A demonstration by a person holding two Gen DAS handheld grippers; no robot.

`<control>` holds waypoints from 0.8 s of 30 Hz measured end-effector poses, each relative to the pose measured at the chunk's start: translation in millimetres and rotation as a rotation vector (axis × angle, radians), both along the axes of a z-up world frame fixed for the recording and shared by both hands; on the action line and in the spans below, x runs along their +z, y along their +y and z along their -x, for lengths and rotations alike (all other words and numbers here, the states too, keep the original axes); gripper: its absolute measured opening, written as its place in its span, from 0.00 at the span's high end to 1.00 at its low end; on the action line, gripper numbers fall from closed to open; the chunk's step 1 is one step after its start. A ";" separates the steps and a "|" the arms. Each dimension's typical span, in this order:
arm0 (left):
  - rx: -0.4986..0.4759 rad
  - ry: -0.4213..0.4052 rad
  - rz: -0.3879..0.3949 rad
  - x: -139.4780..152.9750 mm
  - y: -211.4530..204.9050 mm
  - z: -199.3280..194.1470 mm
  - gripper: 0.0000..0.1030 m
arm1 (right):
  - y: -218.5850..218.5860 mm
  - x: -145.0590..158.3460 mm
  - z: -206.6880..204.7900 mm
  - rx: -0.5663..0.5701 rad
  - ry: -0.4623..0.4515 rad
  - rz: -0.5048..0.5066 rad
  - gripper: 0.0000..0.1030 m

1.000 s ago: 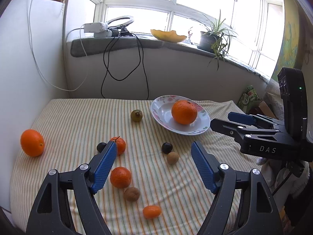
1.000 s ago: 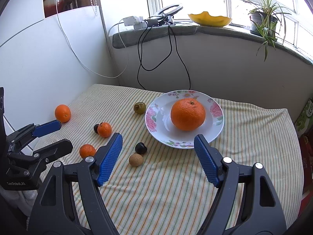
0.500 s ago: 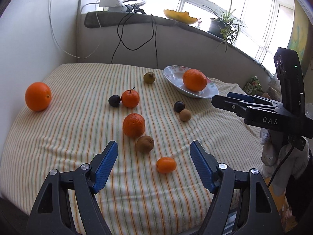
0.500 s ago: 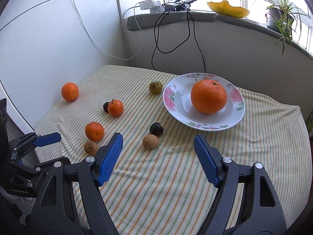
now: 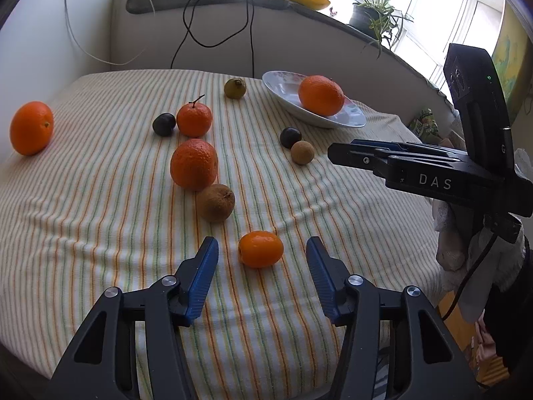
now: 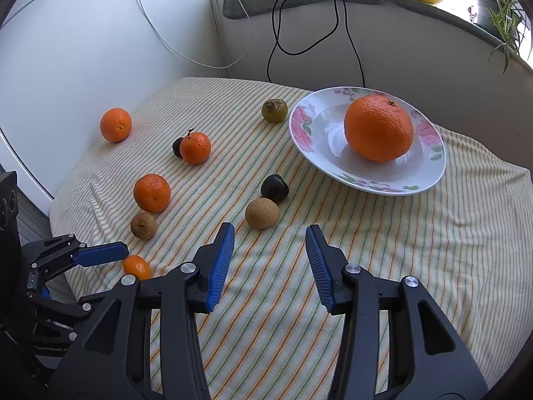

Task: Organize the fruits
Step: 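Grasp the brown kiwi with the right gripper while the left gripper grasps a small tangerine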

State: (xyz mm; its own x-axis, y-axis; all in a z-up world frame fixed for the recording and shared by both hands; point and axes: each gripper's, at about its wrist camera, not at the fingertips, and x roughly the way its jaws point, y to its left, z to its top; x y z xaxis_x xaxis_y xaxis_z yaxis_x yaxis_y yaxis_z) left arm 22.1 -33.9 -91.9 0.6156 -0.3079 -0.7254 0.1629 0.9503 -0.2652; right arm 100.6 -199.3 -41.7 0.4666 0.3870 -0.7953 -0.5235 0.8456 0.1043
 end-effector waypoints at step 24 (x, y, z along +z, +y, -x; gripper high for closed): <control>-0.014 -0.017 -0.047 -7.2 -0.8 -7.7 0.70 | 34.1 -29.5 -25.9 0.029 0.043 0.067 0.71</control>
